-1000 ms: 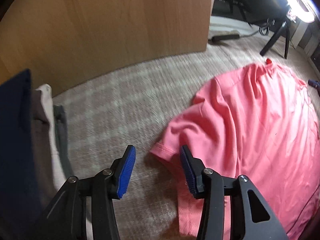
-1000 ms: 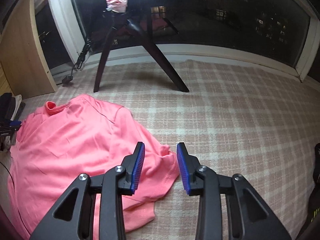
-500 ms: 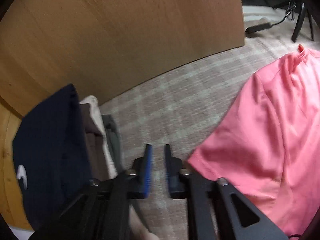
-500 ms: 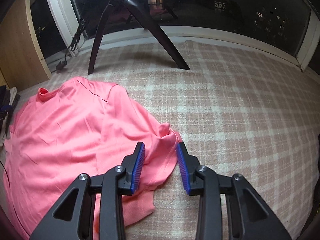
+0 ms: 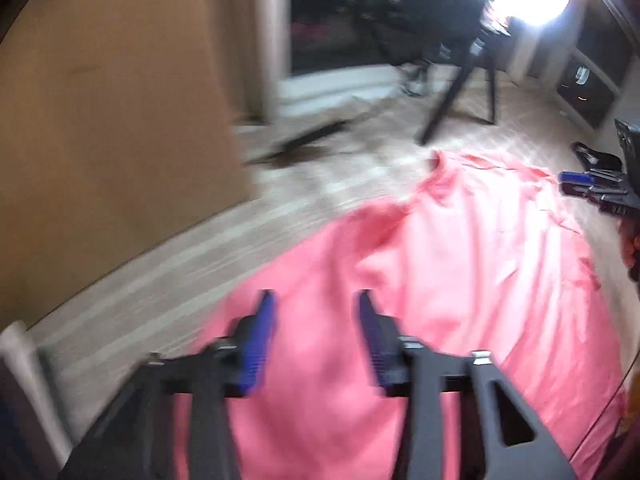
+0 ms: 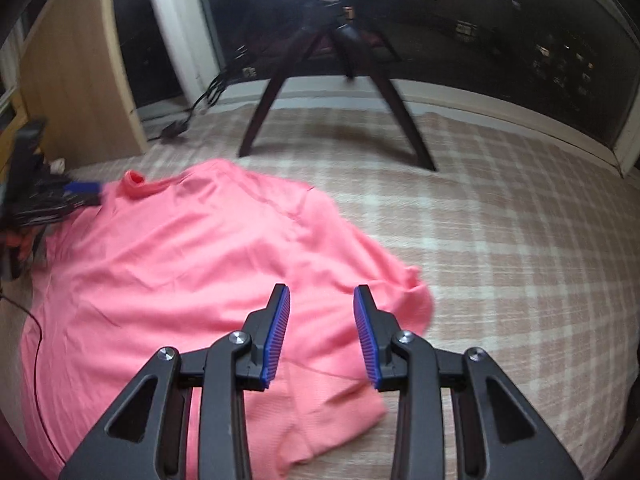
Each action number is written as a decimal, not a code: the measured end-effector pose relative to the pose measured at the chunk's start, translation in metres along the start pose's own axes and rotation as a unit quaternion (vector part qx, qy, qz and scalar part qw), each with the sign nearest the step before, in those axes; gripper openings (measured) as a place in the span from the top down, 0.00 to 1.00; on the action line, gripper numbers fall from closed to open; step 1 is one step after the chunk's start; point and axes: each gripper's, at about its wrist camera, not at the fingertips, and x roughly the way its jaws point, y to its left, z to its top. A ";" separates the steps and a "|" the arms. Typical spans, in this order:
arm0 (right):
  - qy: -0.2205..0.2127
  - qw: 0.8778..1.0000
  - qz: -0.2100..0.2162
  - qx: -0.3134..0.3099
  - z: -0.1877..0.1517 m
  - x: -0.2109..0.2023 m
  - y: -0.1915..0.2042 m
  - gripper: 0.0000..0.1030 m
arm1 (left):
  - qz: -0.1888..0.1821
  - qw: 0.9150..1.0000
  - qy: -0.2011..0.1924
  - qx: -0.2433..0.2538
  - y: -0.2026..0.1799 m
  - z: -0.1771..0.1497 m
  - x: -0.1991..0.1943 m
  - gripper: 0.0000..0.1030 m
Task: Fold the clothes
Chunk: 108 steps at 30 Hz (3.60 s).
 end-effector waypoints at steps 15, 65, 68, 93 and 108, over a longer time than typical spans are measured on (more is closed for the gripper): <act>0.025 0.999 0.035 -0.011 -0.016 0.020 0.012 0.68 | 0.045 0.996 0.041 0.061 0.019 -0.003 0.004 0.63; -0.028 1.000 0.014 -0.001 -0.013 -0.042 -0.005 0.44 | 0.063 0.998 -0.022 0.004 0.007 -0.008 -0.043 0.54; -0.062 0.997 0.024 0.035 -0.029 -0.102 -0.019 0.44 | 0.040 0.998 -0.048 -0.018 0.014 -0.040 -0.105 0.54; 0.054 0.993 0.033 0.098 -0.344 -0.210 0.026 0.44 | -0.039 0.980 0.031 -0.194 -0.141 -0.431 -0.278 0.52; 0.046 0.995 0.059 0.064 -0.356 -0.212 0.052 0.44 | -0.014 0.977 0.047 -0.205 -0.180 -0.458 -0.241 0.51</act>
